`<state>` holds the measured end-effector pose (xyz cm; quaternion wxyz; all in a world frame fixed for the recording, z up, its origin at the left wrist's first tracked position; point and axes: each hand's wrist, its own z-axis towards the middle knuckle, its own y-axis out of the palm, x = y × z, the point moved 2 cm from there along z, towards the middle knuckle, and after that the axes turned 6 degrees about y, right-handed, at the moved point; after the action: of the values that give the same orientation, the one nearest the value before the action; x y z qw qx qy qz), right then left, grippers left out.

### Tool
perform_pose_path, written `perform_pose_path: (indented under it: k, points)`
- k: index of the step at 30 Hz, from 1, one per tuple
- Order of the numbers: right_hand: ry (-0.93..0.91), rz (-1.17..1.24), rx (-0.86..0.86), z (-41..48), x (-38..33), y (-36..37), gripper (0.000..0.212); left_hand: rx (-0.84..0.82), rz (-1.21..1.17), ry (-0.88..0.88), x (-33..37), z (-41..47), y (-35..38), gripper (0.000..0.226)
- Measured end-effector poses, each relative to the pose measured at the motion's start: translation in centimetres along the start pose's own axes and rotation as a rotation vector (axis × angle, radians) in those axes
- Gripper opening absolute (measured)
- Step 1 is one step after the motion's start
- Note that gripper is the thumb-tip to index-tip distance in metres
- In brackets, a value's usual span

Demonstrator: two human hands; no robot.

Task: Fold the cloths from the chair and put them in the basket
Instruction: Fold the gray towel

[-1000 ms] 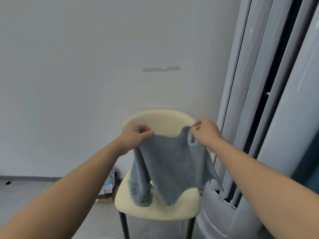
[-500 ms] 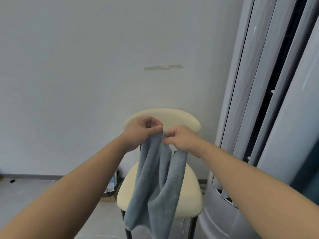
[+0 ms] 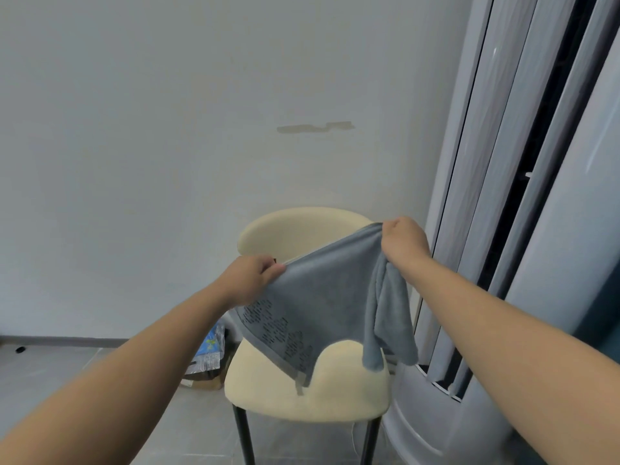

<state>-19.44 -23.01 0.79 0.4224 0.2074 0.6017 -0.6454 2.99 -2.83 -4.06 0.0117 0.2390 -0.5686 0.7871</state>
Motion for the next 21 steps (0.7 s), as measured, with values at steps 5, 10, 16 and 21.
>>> perform_pose_path:
  k: [5,10,16,21]
  points:
    - [0.159,0.035,0.089,0.9,1.1,-0.1,0.035,-0.040,0.128,0.087,-0.5,0.5,-0.3,0.006]
    - [0.273,0.094,0.112,2.1,3.1,-0.5,0.040,0.064,0.157,-0.033,-2.6,0.4,-1.1,0.016]
    - [0.395,0.116,0.116,2.1,4.6,-0.6,0.041,0.448,-0.565,-0.288,-2.4,0.1,-1.4,0.035]
    - [0.613,0.237,-0.132,1.1,5.1,0.6,0.086,0.489,-0.937,-0.393,0.5,0.9,-1.7,0.023]
